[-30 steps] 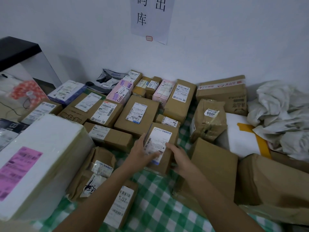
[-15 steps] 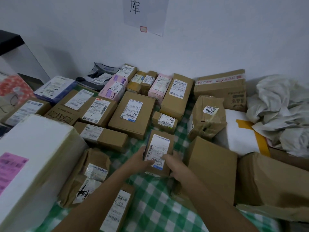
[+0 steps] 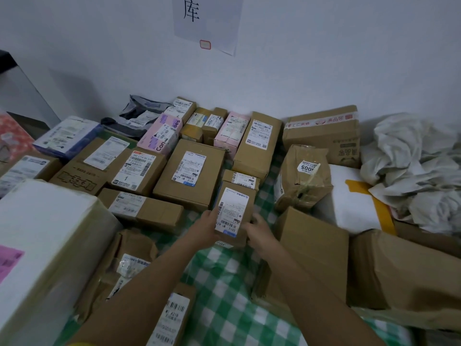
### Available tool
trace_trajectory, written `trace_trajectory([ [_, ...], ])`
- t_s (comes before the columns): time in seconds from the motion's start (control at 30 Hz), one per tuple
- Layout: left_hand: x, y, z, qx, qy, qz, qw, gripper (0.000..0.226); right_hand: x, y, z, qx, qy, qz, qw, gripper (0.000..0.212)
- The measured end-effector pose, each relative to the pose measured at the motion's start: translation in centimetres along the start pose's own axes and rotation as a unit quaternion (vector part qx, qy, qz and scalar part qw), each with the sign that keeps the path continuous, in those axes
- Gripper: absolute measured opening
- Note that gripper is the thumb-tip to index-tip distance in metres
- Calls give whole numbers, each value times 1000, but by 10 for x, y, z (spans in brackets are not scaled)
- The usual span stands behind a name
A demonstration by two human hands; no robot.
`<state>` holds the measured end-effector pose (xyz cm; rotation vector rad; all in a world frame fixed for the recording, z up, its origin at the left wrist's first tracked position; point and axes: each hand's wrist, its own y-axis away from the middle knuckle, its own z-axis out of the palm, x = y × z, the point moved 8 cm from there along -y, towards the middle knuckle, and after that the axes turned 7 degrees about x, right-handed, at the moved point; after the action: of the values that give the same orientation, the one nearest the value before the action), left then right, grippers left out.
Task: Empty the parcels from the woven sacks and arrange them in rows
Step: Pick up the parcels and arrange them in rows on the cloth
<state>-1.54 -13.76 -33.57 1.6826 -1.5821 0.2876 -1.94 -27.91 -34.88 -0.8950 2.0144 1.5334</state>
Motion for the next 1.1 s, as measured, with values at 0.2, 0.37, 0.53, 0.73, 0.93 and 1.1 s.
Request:
trace_trajectory([
  [0.2,-19,3,-5,36,-34,-42,998,92,-23,24,-12,7,45,-101,994,52],
  [0.37,-16,25,-11,77,36,-33,996,70,-35,51,-19,11,123,-207,970,47],
  [0.53,-11,57,-28,133,109,11,985,64,-26,80,-31,31,176,-289,940,33],
  [0.73,26,61,-41,130,129,81,980,40,-36,91,-67,67,151,-319,933,27],
  [0.93,90,29,-43,90,116,129,981,31,-81,85,-117,129,105,-332,929,26],
  [1.1,157,6,-49,98,107,135,980,35,-123,68,-158,145,99,-340,924,23],
])
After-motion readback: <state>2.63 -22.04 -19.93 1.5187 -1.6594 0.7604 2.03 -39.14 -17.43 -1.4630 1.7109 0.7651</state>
